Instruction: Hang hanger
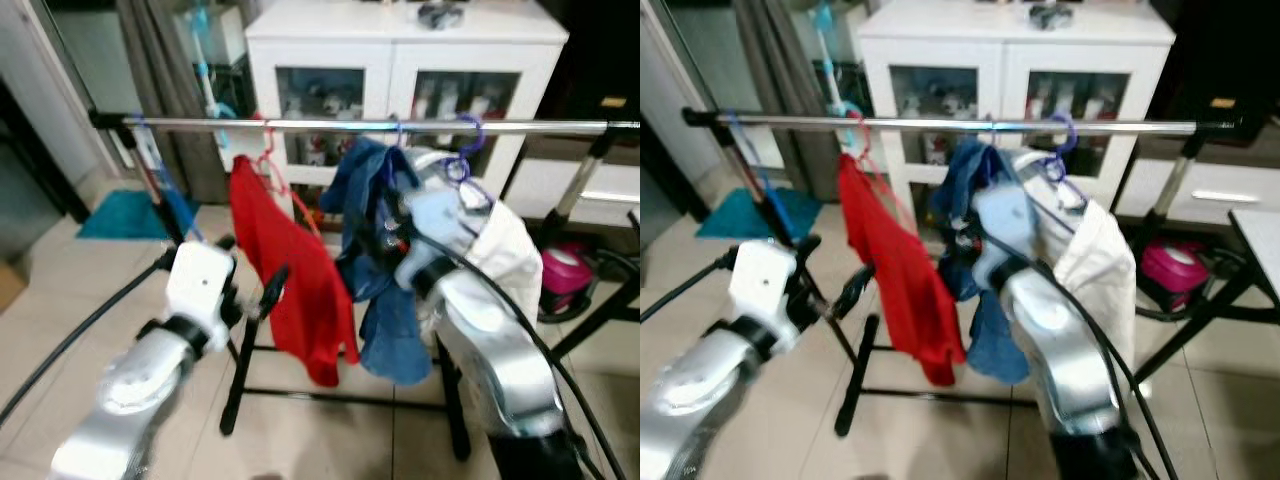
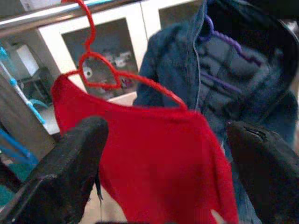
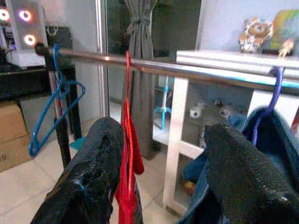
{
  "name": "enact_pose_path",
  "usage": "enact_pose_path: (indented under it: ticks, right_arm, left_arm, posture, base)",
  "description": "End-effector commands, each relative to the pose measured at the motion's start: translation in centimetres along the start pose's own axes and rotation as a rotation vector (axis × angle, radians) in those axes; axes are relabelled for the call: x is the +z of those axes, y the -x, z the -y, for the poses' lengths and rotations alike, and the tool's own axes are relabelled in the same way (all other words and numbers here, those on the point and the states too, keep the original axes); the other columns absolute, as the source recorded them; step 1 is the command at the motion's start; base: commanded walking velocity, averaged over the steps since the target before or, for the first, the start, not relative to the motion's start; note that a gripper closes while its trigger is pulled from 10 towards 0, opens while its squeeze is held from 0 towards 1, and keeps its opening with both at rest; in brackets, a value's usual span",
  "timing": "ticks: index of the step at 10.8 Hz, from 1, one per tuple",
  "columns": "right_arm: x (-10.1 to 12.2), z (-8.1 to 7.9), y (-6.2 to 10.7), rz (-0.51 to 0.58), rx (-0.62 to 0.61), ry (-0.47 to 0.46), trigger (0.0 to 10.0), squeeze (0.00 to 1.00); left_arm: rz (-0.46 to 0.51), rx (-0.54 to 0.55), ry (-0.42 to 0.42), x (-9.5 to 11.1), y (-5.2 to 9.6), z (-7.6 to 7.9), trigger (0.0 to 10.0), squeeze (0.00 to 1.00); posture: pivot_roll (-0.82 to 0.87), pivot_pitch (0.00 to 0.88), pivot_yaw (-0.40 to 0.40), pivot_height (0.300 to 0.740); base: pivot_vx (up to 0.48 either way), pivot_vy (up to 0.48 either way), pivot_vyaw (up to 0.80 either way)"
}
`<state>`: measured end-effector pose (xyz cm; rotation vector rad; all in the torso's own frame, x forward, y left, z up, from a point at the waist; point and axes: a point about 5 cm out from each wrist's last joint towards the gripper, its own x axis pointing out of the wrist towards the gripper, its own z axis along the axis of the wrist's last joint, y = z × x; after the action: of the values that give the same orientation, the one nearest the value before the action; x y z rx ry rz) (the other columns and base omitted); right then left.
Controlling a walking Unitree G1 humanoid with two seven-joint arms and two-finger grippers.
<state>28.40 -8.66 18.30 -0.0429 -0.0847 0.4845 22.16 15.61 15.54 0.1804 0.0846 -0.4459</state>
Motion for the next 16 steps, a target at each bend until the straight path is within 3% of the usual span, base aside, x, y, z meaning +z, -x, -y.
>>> enact_pose_path:
  ticks: [1,2,3,5,7,10,16]
  right_arm:
    - [-0.3,0.3,-0.4,-0.023,-0.018,-0.020,10.0,0.00]
    - [-0.5,0.6,-2.0,-0.055,-0.043,-0.027,10.0,0.00]
    - [-1.0,1.2,-3.7,-0.105,-0.077,-0.023,10.0,0.00]
    - [-1.7,2.3,-6.5,-0.210,-0.112,0.047,10.0,0.00]
    - [-1.9,4.1,-8.2,-0.260,-0.192,0.087,10.0,0.00]
    - [-2.2,6.2,-9.4,-0.301,-0.265,0.111,10.0,0.00]
    - [-1.2,7.4,-10.3,-0.286,-0.333,0.125,10.0,0.00]
  left_arm:
    - [-0.008,-0.019,-0.009,0.0,0.4,-0.4,10.0,1.00]
    - [-0.033,-0.062,-0.041,-0.3,0.9,-0.9,10.0,1.00]
    - [-0.056,-0.104,-0.068,-0.4,1.6,-1.1,10.0,0.94]
    - [-0.096,-0.174,-0.086,-0.7,2.7,-0.3,10.0,0.87]
    - [-0.101,-0.197,-0.084,-0.7,3.0,0.1,10.0,0.87]
    - [-0.100,-0.227,-0.089,-0.5,2.8,0.2,10.0,0.87]
    - [-0.105,-0.238,-0.090,-0.5,2.6,0.1,10.0,0.87]
  posture:
    - [0.00,0.000,0.063,0.740]
    - [0.01,0.002,0.063,0.740]
    - [0.02,0.008,0.055,0.740]
    - [0.06,0.020,0.033,0.740]
    - [0.07,0.025,0.029,0.740]
    - [0.05,0.033,0.051,0.740]
    - [0.06,0.039,0.056,0.740]
  base:
    - [0.000,0.000,0.00]
    - [0.000,0.000,0.00]
    - [0.000,0.000,0.00]
    - [0.000,0.000,0.00]
    - [0.000,0.000,0.00]
    - [0.000,0.000,0.00]
    - [0.000,0.000,0.00]
